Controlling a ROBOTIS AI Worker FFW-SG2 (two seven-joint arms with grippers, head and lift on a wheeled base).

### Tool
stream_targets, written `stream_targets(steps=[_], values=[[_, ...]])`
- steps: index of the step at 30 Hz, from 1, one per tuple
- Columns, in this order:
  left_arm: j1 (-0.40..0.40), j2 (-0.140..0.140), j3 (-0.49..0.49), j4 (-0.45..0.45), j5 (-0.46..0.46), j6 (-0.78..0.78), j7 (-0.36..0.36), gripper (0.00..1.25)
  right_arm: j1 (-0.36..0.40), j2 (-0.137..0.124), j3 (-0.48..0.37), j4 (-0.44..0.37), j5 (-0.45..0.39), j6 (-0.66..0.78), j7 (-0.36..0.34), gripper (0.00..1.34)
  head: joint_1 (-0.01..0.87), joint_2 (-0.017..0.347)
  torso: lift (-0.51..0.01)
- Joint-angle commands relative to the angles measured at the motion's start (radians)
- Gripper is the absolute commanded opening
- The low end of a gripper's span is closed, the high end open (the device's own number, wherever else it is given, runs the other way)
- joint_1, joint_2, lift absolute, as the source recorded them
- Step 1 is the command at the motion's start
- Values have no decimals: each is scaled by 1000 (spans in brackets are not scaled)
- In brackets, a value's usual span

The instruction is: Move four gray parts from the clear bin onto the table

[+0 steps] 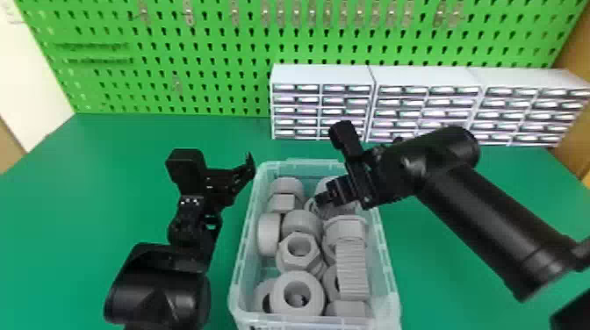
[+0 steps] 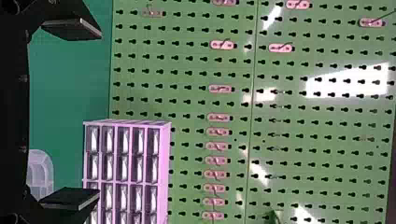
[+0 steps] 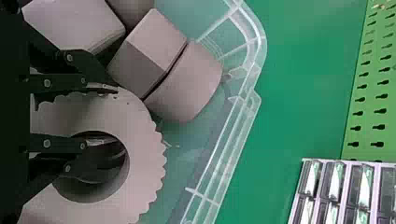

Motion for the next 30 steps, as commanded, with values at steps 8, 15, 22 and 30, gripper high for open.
stream_targets(steps=[8, 15, 22, 30], values=[[2, 0, 1, 0, 0, 0, 0, 1151, -1, 0, -11, -68, 18, 32, 0, 417, 693, 72, -52], [3, 0, -1, 0, 1, 0, 0, 1151, -1, 0, -31, -131, 30, 75, 0, 417, 693, 72, -52], [5, 2, 1, 0, 1, -3, 0, 1151, -1, -1, -74, -212, 64, 139, 0, 416, 693, 72, -52], [11, 6, 2, -2, 4, -5, 0, 1151, 7, -6, -150, -285, 101, 208, 0, 416, 693, 72, -52]])
